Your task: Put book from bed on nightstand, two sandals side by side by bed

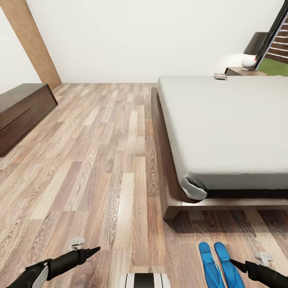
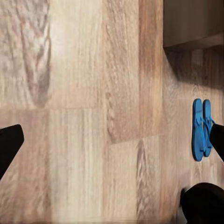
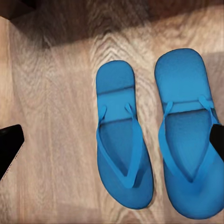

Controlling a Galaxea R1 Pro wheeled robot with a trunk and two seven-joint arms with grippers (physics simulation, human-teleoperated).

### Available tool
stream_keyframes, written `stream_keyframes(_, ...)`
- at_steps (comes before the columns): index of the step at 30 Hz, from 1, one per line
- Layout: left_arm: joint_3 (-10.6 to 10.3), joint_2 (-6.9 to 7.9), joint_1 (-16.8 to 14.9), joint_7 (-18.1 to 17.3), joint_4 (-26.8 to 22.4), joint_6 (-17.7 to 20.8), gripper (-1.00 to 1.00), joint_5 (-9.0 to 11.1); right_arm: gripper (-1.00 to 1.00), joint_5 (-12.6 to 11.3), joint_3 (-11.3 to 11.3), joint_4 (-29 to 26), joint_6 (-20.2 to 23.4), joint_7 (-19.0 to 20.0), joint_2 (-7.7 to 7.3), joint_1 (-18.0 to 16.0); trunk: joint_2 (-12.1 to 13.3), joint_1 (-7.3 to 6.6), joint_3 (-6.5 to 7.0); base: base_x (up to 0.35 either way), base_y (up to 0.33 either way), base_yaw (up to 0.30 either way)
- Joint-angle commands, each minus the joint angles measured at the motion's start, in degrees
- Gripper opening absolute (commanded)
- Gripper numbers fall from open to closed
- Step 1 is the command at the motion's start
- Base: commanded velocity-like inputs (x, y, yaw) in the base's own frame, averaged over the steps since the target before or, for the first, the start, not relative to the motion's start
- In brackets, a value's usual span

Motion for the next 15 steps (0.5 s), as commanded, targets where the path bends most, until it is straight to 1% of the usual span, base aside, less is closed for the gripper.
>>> stream_keyframes(1,0.1,-0.16,0.0,-0.2,1.3,0.2,1.00,-0.1,1.00,0.1,-0.3,0.6,0.1,0.7,0.04,0.0,0.0,-0.03,0.19,0.000,0.000,0.000)
stream_keyframes(3,0.0,-0.60,0.0,-0.2,3.1,-0.8,1.00,-0.5,1.00,0.1,-0.3,1.5,0.1,0.9,0.07,0.0,0.0,-0.09,0.63,0.000,0.000,0.000)
stream_keyframes(8,-0.1,-2.15,0.0,-0.2,5.0,-3.8,1.00,-0.9,1.00,0.0,-0.3,4.3,-0.1,1.2,0.09,0.0,0.1,-0.22,1.74,0.000,0.000,0.000)
stream_keyframes(13,-0.1,-2.57,0.0,-0.1,5.5,-4.6,1.00,-1.1,1.00,0.0,-0.3,6.7,-0.8,1.2,0.13,0.0,0.2,-0.34,2.85,0.000,0.000,0.000)
stream_keyframes(15,-0.1,-2.66,0.0,0.0,5.5,-4.8,1.00,-1.3,1.00,0.0,-0.3,7.4,-1.8,1.1,0.21,0.0,0.2,-0.40,3.29,0.000,0.000,0.000)
